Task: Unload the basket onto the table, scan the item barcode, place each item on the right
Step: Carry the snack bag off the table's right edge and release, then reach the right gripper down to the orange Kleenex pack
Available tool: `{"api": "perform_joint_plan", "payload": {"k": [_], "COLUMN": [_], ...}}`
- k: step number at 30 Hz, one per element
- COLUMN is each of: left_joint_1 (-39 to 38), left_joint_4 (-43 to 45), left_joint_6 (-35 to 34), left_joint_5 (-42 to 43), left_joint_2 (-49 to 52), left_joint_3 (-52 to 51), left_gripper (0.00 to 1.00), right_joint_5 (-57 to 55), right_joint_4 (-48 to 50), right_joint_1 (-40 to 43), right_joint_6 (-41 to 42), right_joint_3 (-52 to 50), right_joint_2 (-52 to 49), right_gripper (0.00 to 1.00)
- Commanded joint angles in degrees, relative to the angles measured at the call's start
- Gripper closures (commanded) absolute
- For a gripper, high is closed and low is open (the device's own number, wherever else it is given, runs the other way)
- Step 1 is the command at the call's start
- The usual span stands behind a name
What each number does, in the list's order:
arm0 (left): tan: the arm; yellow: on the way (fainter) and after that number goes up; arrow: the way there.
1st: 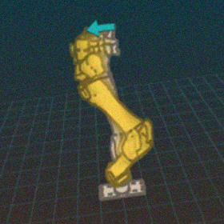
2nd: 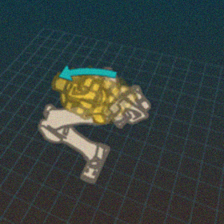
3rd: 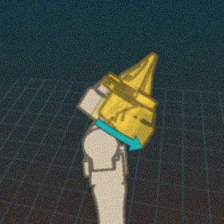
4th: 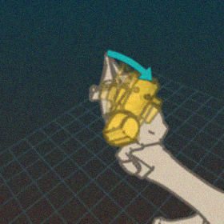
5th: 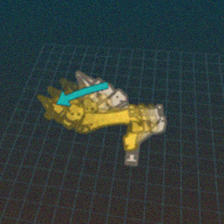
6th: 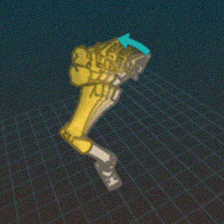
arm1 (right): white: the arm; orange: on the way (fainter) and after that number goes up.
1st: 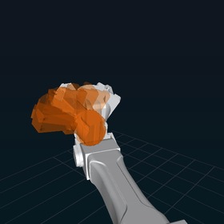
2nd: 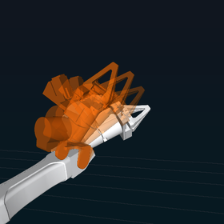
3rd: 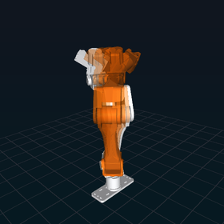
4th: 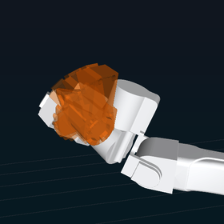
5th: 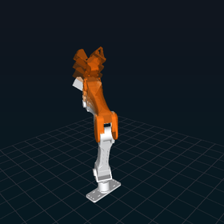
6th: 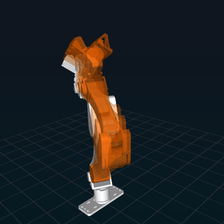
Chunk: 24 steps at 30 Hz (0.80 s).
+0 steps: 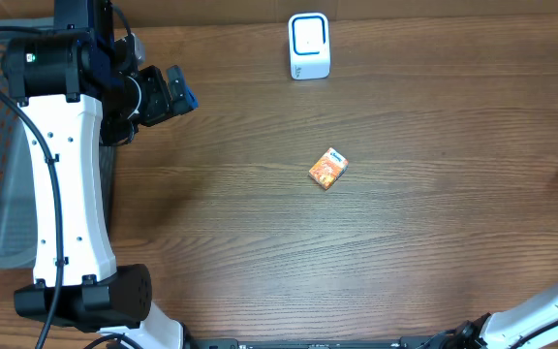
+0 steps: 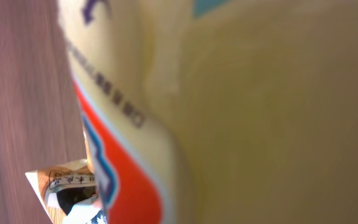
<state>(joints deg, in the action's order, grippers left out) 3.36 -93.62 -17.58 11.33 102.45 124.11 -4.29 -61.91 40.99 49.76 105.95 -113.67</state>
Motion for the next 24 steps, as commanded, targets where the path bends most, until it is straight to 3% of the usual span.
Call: {"api": "perform_joint_plan", "payload": {"k": [1,7,8,12,14,17,18,24], "left_joint_1": [-0.4,-0.4,-0.4,-0.4,-0.4,-0.4,-0.4,-0.4], "left_joint_4": [0.0,0.0,0.0,0.0,0.0,0.0,0.0,0.0], "left_joint_6": [0.9,0.9,0.9,0.9,0.9,0.9,0.9,0.9], "left_joint_5": [0.1,0.1,0.1,0.1,0.1,0.1,0.1,0.1], "left_joint_2": [0.6,0.6,0.6,0.6,0.6,0.6,0.6,0.6], "left_joint_3": [0.0,0.0,0.0,0.0,0.0,0.0,0.0,0.0], "left_gripper": [0.00,0.00,0.00,0.00,0.00,0.00,0.00,0.00], "right_joint_5": [-0.8,-2.1,-2.1,-0.4,3.3,14.3,26.5,45.3], "right_joint_4": [1.0,5.1,5.5,5.9,5.9,6.1,7.1,3.3], "right_joint_1": [2.6,8.5,9.4,10.4,10.2,9.8,8.7,-1.1], "right_joint_6": [-0.7,-2.3,-2.3,-5.8,-7.3,-10.0,-13.5,-24.0], "right_joint_3": [0.1,0.1,0.1,0.1,0.1,0.3,0.3,0.3], "right_joint_2": [-1.4,-1.9,-1.9,-1.9,-1.9,-1.9,-1.9,-1.9], "right_gripper": [0.89,0.87,0.83,0.30,0.18,0.15,0.13,0.09]}}
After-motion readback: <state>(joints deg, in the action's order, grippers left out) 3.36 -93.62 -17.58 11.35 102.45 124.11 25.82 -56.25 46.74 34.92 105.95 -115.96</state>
